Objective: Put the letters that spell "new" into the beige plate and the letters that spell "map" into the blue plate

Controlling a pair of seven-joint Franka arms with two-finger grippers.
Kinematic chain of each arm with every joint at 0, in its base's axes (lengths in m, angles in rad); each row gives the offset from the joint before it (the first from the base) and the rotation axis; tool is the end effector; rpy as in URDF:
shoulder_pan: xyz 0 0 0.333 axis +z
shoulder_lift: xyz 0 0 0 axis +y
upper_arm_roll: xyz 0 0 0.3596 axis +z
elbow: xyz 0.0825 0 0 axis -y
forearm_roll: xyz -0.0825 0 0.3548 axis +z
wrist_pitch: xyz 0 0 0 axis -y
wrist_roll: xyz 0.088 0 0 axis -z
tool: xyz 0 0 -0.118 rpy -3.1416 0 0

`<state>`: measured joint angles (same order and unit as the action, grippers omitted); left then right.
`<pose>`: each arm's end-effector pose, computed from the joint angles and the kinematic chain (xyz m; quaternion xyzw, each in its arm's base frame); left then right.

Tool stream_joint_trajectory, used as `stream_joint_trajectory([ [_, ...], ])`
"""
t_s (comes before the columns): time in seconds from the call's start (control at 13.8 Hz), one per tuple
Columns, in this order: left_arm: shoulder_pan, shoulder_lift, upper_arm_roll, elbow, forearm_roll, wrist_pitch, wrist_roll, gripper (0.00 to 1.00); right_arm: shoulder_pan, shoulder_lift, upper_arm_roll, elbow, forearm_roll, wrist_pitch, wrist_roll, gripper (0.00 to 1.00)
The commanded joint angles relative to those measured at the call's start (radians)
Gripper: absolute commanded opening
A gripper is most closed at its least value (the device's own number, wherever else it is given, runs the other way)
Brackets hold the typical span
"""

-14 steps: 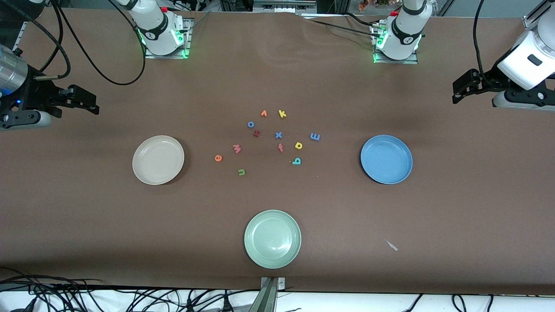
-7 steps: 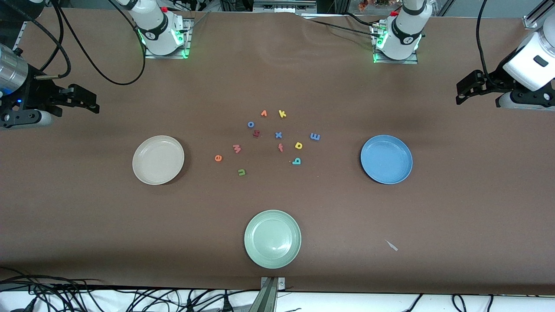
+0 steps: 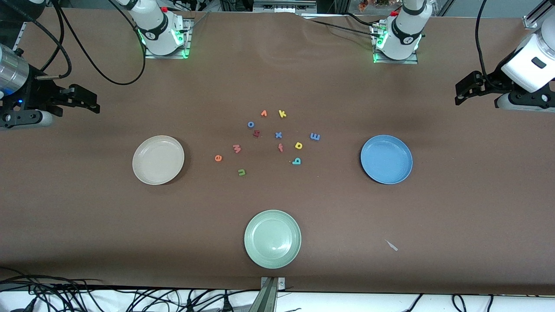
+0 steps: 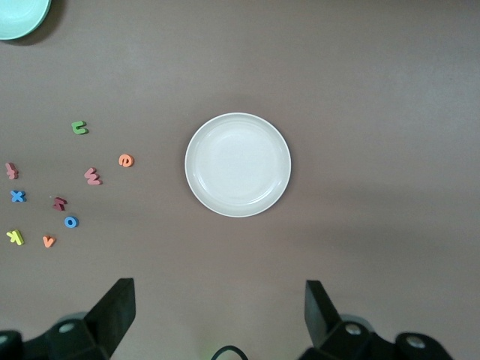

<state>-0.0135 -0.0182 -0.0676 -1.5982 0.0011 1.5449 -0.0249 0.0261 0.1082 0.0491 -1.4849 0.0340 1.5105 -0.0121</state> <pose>0.5136 -0.0420 0.6522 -0.9995 0.0281 0.0175 0.0021 0.5536 0.0442 0.6315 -0.9980 -0.0439 0.0418 0.0183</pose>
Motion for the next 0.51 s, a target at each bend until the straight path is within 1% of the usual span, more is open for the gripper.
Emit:
stream_joint_trajectory([
  [0.0, 0.006, -0.002, -0.005, -0.002, 0.013, -0.002, 0.019, 1.00, -0.005, -0.021, 0.005, -0.017, -0.005, 0.003, -0.014, 1.00],
  [0.44, 0.006, -0.002, -0.005, -0.002, 0.013, -0.002, 0.019, 1.00, -0.003, -0.027, 0.009, -0.012, -0.005, 0.004, -0.014, 1.00],
])
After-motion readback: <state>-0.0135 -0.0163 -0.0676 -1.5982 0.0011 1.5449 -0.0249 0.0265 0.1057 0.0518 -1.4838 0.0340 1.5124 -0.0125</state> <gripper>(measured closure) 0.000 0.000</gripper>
